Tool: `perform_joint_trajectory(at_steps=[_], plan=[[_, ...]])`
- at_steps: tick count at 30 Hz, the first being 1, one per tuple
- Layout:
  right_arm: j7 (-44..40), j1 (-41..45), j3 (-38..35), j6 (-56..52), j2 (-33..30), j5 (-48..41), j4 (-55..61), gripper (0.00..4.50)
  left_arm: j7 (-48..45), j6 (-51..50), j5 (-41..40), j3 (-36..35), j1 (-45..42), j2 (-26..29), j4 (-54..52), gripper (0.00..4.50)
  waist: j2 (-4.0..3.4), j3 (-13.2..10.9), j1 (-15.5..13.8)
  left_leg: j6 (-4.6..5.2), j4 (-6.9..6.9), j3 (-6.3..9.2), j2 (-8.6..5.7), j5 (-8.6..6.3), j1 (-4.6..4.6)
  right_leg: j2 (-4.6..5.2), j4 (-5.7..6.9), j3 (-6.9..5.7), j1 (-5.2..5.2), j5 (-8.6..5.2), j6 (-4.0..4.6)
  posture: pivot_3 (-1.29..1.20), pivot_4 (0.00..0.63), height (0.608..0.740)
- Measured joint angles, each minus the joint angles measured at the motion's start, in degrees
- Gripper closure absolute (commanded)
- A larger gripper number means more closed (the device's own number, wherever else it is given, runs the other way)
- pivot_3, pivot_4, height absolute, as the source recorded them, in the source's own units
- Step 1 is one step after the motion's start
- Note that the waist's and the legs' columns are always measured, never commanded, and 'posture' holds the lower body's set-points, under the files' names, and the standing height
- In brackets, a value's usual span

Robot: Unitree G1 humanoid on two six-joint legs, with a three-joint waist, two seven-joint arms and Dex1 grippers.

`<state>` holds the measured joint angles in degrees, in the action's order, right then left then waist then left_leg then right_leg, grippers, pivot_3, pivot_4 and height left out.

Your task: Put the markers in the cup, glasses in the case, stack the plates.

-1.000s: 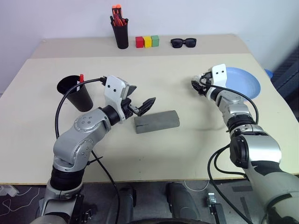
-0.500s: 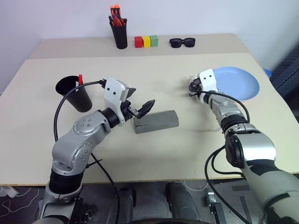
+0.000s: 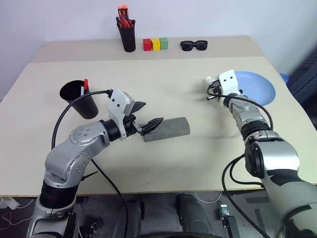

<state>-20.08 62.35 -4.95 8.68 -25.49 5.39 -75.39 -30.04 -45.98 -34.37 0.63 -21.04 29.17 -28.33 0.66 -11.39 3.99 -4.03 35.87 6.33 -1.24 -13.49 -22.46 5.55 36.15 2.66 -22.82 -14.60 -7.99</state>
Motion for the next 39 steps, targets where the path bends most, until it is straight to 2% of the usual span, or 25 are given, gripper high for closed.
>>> perform_joint_trajectory(at_steps=[12,19,30,31,32,36,39], plan=[[-3.1,-0.2,-4.2,0.5,-6.3,-4.6,5.6,4.48,-6.3,4.0,1.5,1.0,-3.6,1.3,6.1,0.00,-0.01,0.0,-0.1,0.00,-0.03,0.00,0.00,0.00,-0.01,0.00,-0.01,0.00,-0.01,0.00,0.00,0.00,0.150,0.740],[-0.2,-1.4,-4.7,0.2,-9.9,-4.4,6.0,4.48,-8.5,4.9,2.2,2.6,-4.9,0.1,7.5,0.00,-0.01,0.0,-0.1,0.00,-0.03,-0.01,0.00,0.00,-0.02,0.00,-0.02,0.01,-0.01,0.00,0.00,0.00,0.150,0.740],[-1.9,-8.1,-5.0,-0.9,-13.3,-4.9,6.0,4.48,-18.9,6.1,1.1,2.6,-6.1,4.6,10.2,0.00,-0.01,0.0,-0.1,0.01,-0.01,-0.03,0.00,0.00,-0.02,0.00,-0.03,0.02,0.01,0.00,0.00,0.00,0.150,0.740],[-2.6,-8.5,-5.2,-1.1,-13.6,-5.5,6.3,3.95,-19.4,6.4,1.1,2.7,-6.4,4.6,10.4,0.00,0.00,0.0,-0.1,0.01,-0.02,-0.03,0.00,0.00,-0.02,0.00,-0.03,0.02,0.01,0.00,0.00,0.00,0.150,0.740],[-2.9,-8.8,-5.6,-1.4,-13.7,-5.8,6.7,3.69,-19.8,6.5,1.2,2.7,-6.6,4.6,10.6,0.00,0.00,0.0,-0.1,0.01,-0.02,-0.03,0.00,0.00,-0.01,0.00,-0.02,0.02,0.01,0.00,0.00,0.00,0.150,0.740],[-3.9,-10.6,-6.7,-2.1,-14.0,-7.3,8.3,1.80,-20.7,6.8,1.3,3.1,-7.2,4.3,11.5,0.00,0.00,0.0,0.0,0.01,-0.03,-0.03,0.00,0.00,0.00,0.00,-0.02,0.02,0.00,0.00,0.00,0.00,0.150,0.740],[-4.3,-12.6,-7.5,-2.1,-14.2,-8.6,11.0,1.80,-21.2,6.9,1.3,3.2,-7.4,4.3,11.6,0.00,0.00,0.0,-0.1,0.01,-0.02,-0.03,0.00,0.00,-0.01,0.00,-0.02,0.02,0.00,0.00,-0.01,0.00,0.150,0.740]])
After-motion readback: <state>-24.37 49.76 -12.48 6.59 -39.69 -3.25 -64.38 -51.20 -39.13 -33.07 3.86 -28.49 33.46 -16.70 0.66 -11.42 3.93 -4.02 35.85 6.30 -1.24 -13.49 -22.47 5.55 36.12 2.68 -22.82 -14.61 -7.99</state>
